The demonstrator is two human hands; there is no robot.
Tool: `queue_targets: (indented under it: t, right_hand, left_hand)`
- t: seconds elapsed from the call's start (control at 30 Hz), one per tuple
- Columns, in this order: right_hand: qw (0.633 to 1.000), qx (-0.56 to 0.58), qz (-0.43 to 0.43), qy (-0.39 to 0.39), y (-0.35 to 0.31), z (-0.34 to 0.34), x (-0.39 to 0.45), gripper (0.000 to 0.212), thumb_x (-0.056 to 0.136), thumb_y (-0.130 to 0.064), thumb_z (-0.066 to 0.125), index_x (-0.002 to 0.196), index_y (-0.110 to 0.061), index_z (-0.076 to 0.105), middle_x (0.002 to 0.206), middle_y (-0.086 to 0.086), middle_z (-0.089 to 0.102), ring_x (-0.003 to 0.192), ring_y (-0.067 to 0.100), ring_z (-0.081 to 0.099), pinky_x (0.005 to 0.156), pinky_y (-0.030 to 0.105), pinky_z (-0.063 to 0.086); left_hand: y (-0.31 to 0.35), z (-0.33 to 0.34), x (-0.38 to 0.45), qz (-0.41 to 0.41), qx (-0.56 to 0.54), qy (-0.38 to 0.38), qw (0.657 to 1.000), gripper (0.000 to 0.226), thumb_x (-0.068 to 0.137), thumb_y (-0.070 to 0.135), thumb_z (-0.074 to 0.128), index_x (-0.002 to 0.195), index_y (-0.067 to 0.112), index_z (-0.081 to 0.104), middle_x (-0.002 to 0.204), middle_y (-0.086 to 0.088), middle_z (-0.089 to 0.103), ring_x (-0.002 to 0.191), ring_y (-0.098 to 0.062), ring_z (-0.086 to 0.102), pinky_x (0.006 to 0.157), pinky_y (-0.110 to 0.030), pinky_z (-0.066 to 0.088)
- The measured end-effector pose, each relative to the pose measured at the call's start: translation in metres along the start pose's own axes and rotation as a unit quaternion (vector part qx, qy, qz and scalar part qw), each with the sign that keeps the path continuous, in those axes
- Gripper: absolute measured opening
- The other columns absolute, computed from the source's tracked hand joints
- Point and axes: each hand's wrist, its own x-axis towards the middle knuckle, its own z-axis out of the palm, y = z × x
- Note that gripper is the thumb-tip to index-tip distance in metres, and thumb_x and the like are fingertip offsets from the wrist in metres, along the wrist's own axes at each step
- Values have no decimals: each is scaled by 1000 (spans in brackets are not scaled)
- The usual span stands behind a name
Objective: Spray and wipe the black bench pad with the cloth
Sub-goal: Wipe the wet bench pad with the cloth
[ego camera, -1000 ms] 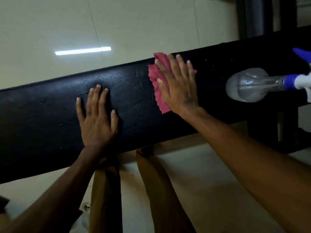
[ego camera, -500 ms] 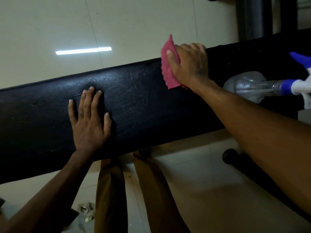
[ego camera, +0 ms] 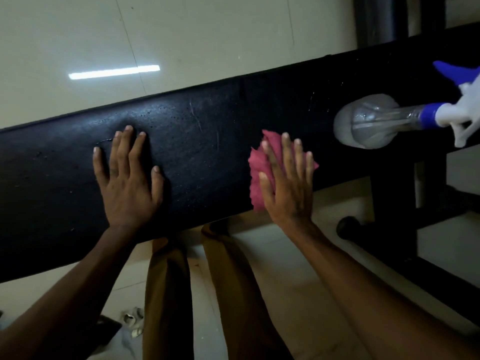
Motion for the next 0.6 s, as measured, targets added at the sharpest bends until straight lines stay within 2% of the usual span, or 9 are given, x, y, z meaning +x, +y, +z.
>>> queue_targets:
  t: [0.07, 0.17, 0.27, 0.33, 0.4, 0.47, 0.53, 0.6]
  right_hand:
    - [998, -5, 56, 14, 8, 3, -15, 58, 107, -48, 20, 160, -26, 16, 168, 14, 13, 156, 33, 8, 126, 52, 6]
    - [981, 27, 185, 55, -10, 10, -18, 58, 107, -46, 23, 161, -25, 17, 168, 13, 13, 156, 32, 8, 126, 53, 8]
    - [914, 136, 363, 121, -54, 18, -8, 56, 107, -39, 34, 160, -26, 22, 169, 8, 11, 156, 29, 6, 125, 53, 9]
    - [878, 185, 419, 142, -89, 23, -5, 57, 105, -40, 34, 160, -25, 24, 170, 8, 7, 157, 29, 2, 125, 55, 8]
    - [898, 183, 379, 131, -120, 27, -11, 57, 104, -42, 32, 159, -26, 25, 169, 9, 8, 157, 30, 2, 125, 54, 4]
    - [947, 151, 269, 92, -137, 29, -26, 57, 104, -44, 32, 158, -27, 25, 169, 12, 11, 156, 31, 4, 125, 54, 2]
    - [985, 106, 129, 41, -120, 28, -36, 57, 105, -46, 31, 159, -29, 20, 168, 11, 9, 156, 32, 4, 126, 52, 1]
    - [998, 51, 22, 13, -75, 23, -36, 57, 106, -46, 28, 160, -28, 18, 168, 12, 10, 156, 31, 6, 126, 49, 0]
  left_hand:
    - [1, 0, 0, 1, 2, 1, 1000, 64, 100, 37, 38, 158, 12, 25, 168, -10, 18, 157, -20, 8, 126, -48, -5]
    - [2, 0, 0, 0, 3, 0, 1000, 64, 100, 35, 40, 158, 13, 24, 168, -10, 17, 157, -21, 8, 126, -51, -3]
    - [1, 1, -1, 2, 2, 6, 1000, 64, 101, 34, 41, 158, 13, 25, 168, -10, 18, 157, -21, 9, 126, -53, -1]
    - [0, 0, 0, 3, -4, 3, 1000, 63, 101, 34, 41, 158, 13, 25, 168, -10, 18, 157, -21, 9, 126, -53, -1]
    - [-1, -1, 1, 11, -11, -2, 1000, 63, 102, 35, 40, 159, 13, 24, 168, -11, 17, 157, -22, 8, 125, -51, -3]
    - [-3, -1, 0, 18, -9, -3, 1000, 63, 102, 35, 40, 159, 13, 24, 169, -11, 17, 157, -22, 8, 125, -50, -5]
    - [-4, -1, 0, 19, -8, 0, 1000, 62, 103, 34, 42, 159, 13, 23, 169, -11, 17, 157, -22, 8, 125, -50, -4]
    - [-2, -2, -1, 15, -7, -1, 1000, 62, 104, 32, 44, 159, 13, 23, 169, -11, 16, 157, -22, 8, 125, -52, -3]
